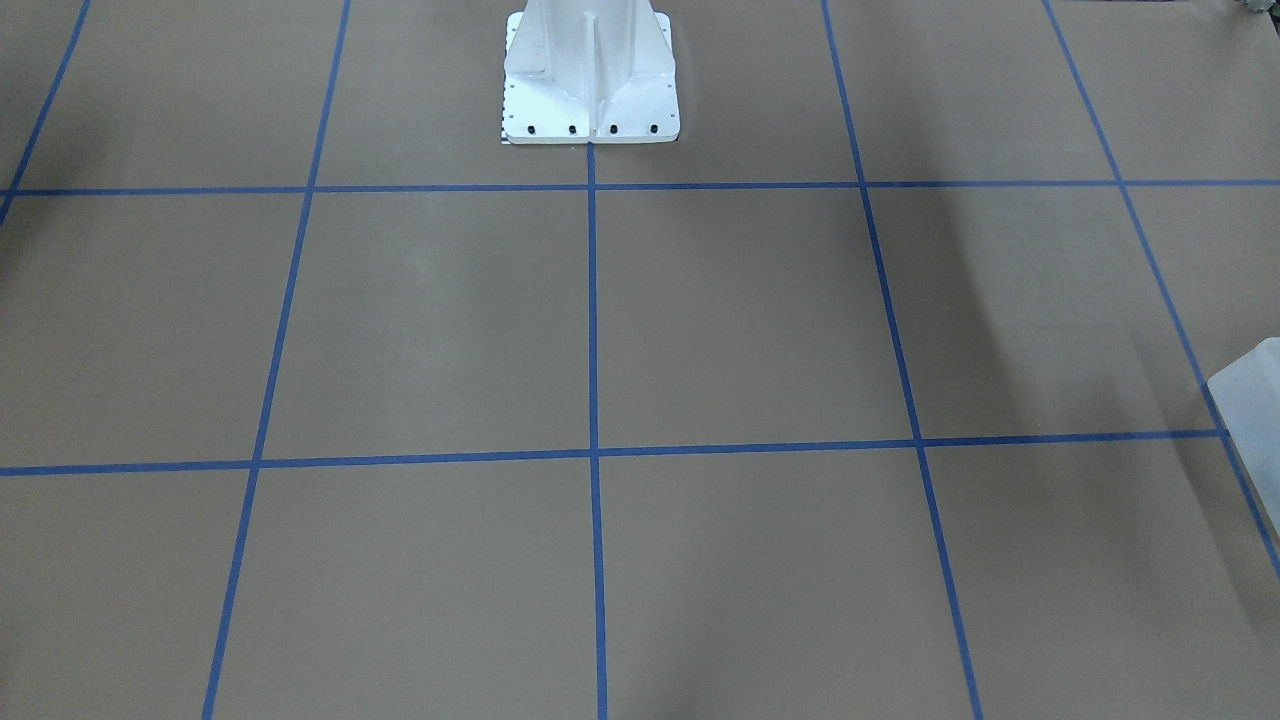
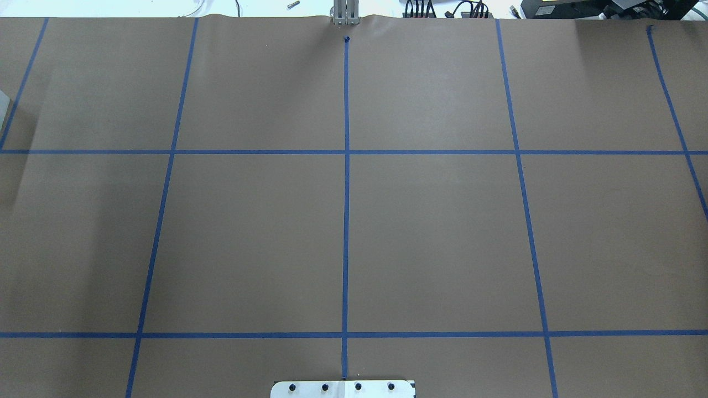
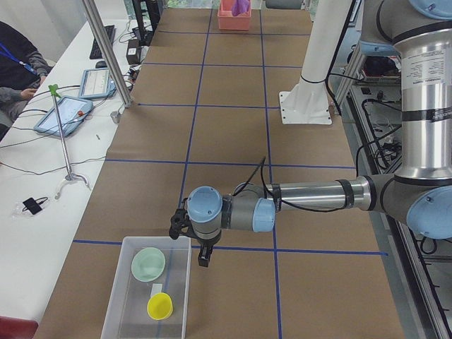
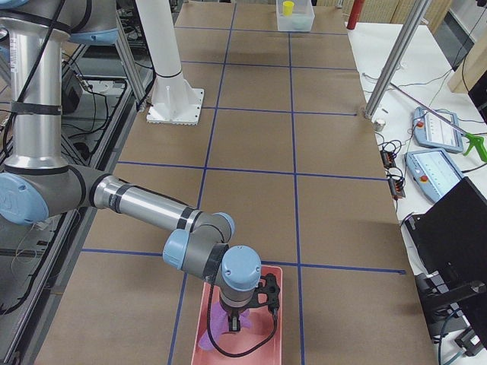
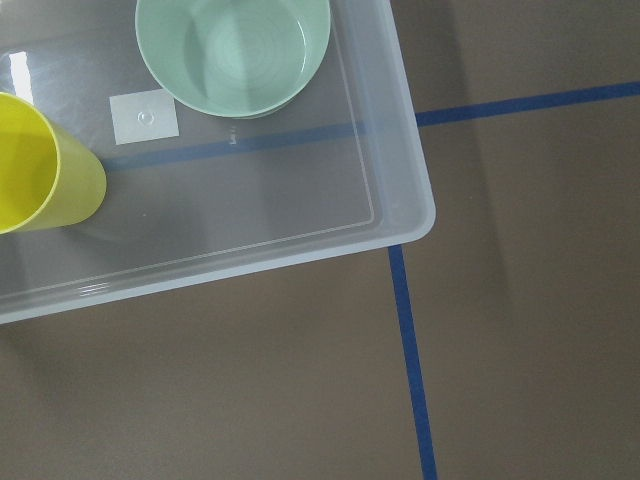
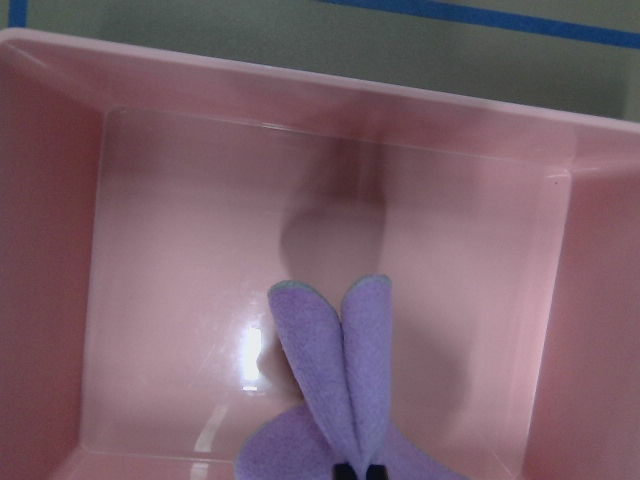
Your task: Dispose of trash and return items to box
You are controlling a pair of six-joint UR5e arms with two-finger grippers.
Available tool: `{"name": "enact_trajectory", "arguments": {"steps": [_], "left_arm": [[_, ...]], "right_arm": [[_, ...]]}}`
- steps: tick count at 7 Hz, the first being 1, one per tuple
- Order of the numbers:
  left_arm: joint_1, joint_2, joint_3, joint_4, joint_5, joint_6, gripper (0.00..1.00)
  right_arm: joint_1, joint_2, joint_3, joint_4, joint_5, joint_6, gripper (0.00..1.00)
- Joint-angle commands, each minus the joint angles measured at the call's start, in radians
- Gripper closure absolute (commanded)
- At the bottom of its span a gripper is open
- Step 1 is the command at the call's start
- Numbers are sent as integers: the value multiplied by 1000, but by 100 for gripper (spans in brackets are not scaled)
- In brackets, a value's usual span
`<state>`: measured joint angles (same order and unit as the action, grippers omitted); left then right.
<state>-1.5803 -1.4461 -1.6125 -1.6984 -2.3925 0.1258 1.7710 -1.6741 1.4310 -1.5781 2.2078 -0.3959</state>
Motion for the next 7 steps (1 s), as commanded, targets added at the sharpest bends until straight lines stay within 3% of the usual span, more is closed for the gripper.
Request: {"name": "enact_trajectory", "arguments": {"steps": [1,2,4,7], "left_arm": [[-1,3,0,5,-1,0,1],[0,4,5,6,-1,-2,1],[-4,24,13,10,-16,-3,1],[-7,30,-70,254,-2,3,1]], "right_arm": [[-54,16,-14,27,27,87,50],[-73,45,-14,42,33,89,1],[-85,132,-15,38,38,98,0],[-108,183,3,44,130,235,0]]}}
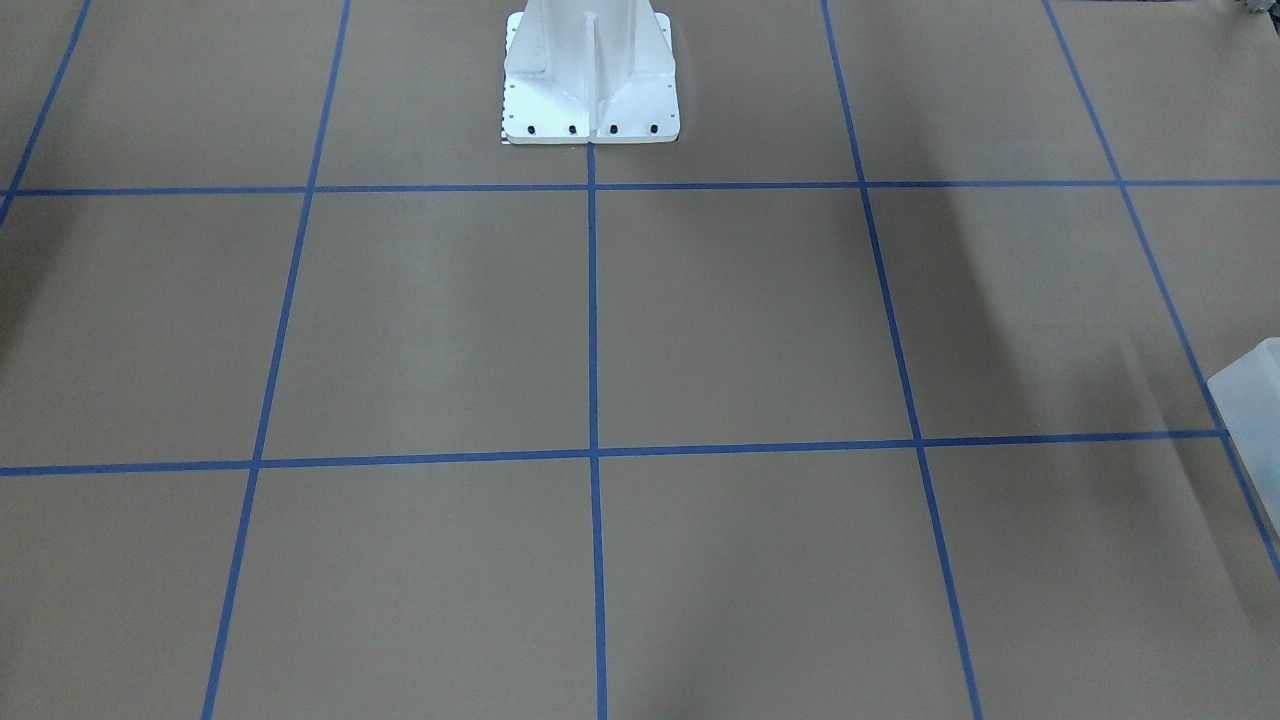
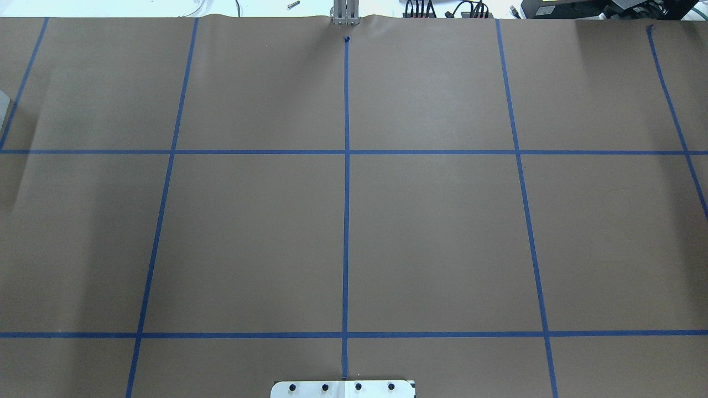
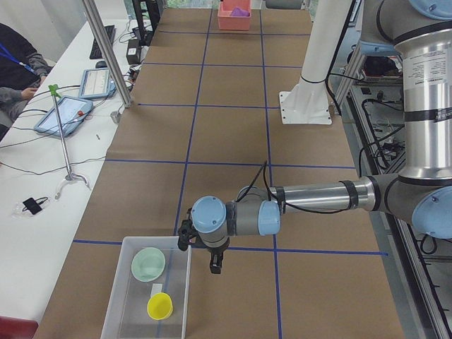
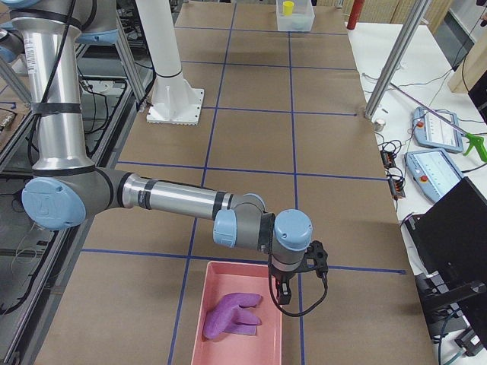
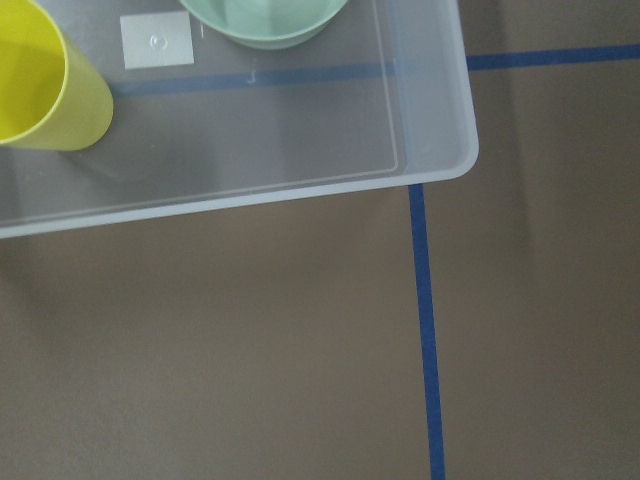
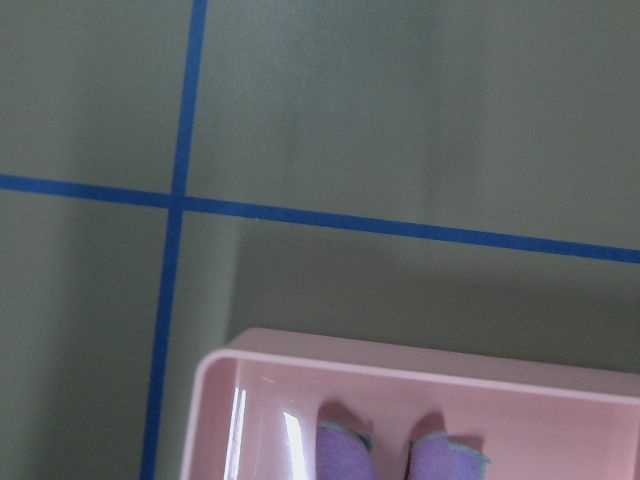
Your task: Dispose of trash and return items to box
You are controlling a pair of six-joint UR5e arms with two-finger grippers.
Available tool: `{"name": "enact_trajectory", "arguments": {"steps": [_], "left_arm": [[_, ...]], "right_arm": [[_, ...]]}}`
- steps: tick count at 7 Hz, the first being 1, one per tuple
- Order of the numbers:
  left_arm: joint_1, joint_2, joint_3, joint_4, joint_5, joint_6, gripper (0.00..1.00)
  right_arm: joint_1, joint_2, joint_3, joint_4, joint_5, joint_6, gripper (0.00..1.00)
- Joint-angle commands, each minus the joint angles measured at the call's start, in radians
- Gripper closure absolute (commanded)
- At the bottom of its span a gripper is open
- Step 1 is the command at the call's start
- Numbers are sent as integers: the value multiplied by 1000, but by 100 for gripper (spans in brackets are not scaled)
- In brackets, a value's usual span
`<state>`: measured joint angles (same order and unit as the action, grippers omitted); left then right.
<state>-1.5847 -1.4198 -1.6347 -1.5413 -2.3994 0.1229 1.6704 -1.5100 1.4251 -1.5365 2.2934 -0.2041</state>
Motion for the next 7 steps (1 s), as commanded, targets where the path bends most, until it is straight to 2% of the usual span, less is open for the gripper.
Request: {"name": "enact_trajectory", "arguments": {"steps": [1,2,3,4,7], "left_arm": [[-17,19,-130,149,6,6,1],[-52,37,-175,176,-3,3,1],[-133,18,-177,164,-18,12,1],[-135,-23,-177,162,-23,14,1],[-136,18,-189,81,-9,11,1]], "right_arm": [[-8,14,40,-10,37,43,0],[-8,-17,43,-1,35,35,0],[-8,-72,67,4,41,26,0],[-8,-82,105,1,31,26,0],[-61,-69,150,-7,14,40,0]]}}
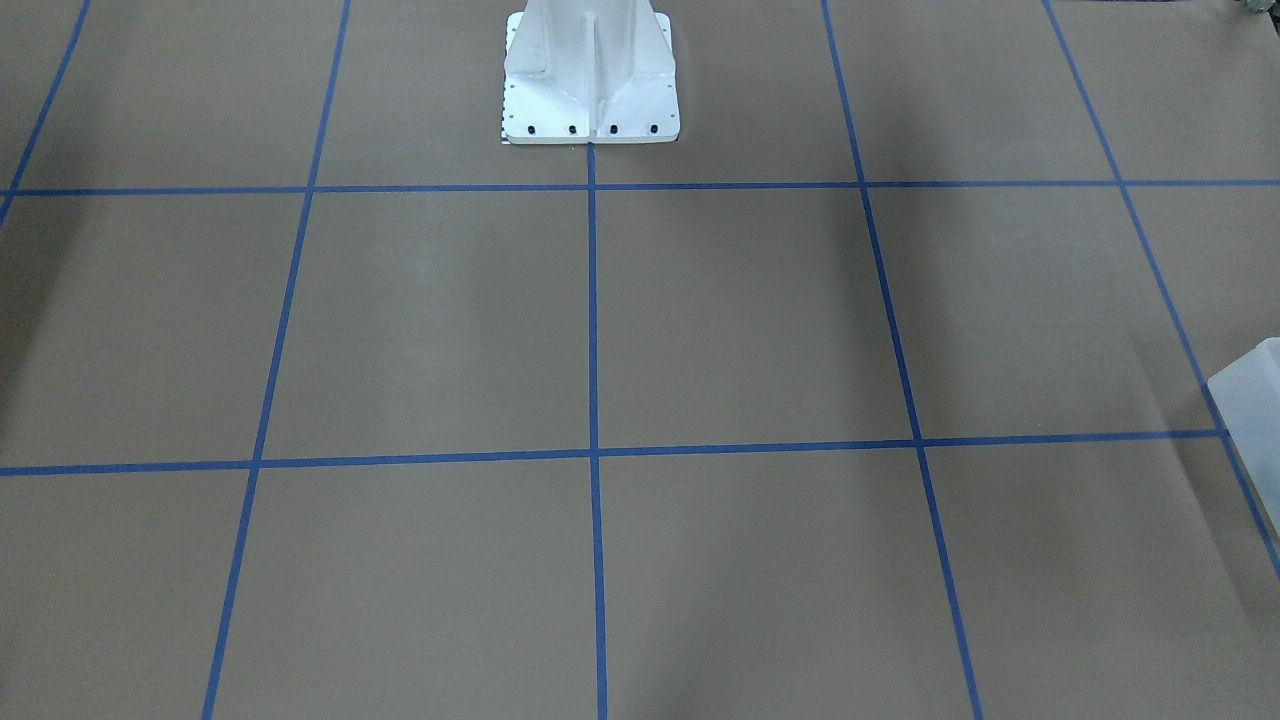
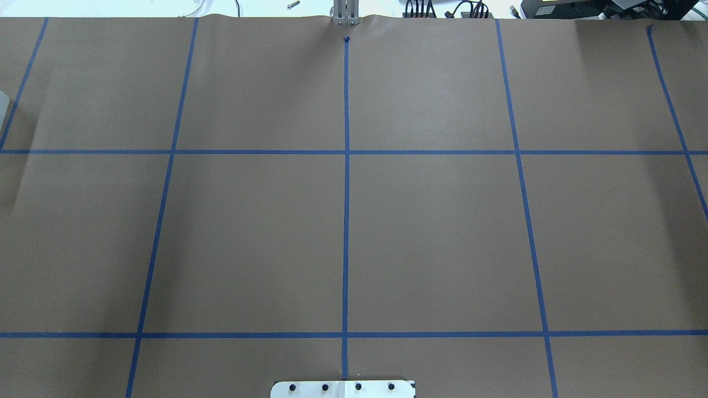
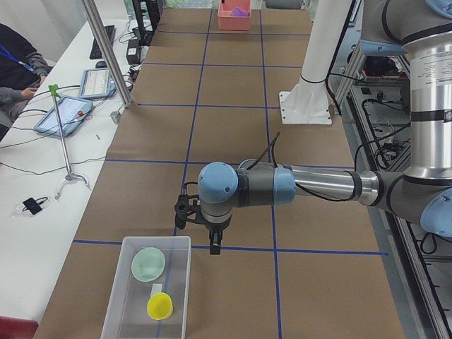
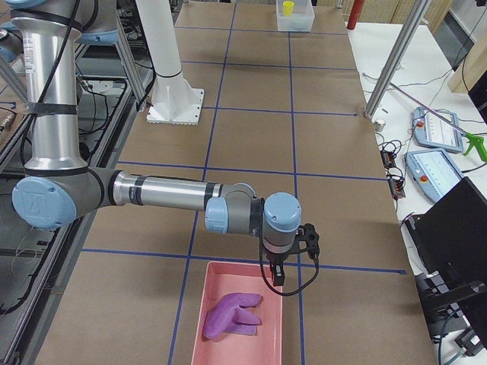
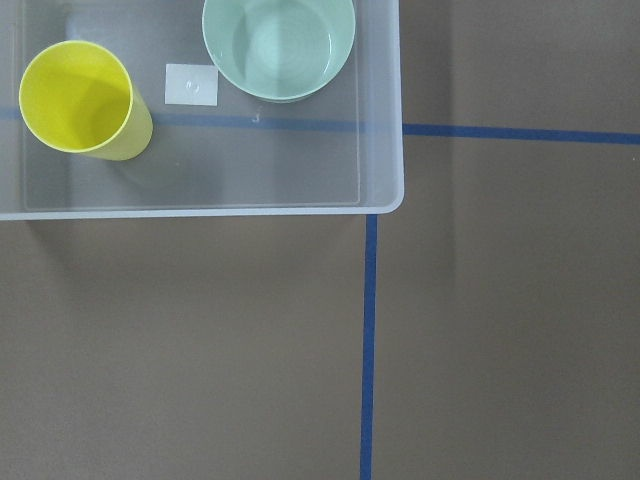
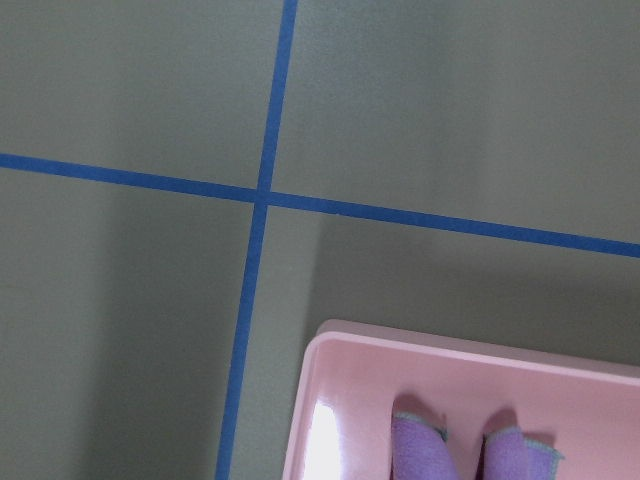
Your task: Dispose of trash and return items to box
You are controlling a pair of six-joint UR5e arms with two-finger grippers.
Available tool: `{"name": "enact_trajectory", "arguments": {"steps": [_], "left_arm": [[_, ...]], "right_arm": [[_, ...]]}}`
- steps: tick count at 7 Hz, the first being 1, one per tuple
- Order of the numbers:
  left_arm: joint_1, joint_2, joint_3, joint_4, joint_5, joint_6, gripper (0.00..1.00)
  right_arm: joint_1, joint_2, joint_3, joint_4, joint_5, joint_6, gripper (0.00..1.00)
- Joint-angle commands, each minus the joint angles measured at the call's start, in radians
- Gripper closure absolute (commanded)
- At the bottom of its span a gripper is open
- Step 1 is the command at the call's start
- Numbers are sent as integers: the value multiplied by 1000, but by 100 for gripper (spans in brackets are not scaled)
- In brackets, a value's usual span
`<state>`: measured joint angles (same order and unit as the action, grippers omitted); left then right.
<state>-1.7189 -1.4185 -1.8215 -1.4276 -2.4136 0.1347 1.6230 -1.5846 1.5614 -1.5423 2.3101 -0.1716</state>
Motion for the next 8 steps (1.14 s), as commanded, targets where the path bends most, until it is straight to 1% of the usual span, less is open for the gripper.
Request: {"name": "enact_trajectory", "arguments": {"steps": [1,3,4,5,7,8], "left_arm": [[-2,16,-2,-33,4,-1,1],[-2,16,-7,-34,4,0,1],[-2,16,-8,-34,4,0,1],[-2,16,-9,-34,4,0,1],[-4,19,-16,-33,5,0,1],[-4,24,-19,-33,4,0,1]], "right_arm": [[-15,6,14,5,-6,4,0],[-15,-5,6,8,-6,8,0],[-15,0,3,7,6,-3,0],[-15,8,-6,8,-1,6,0],[-15,-5,8,10,-6,-6,0],[-15,8,11,10,-6,-6,0]]}}
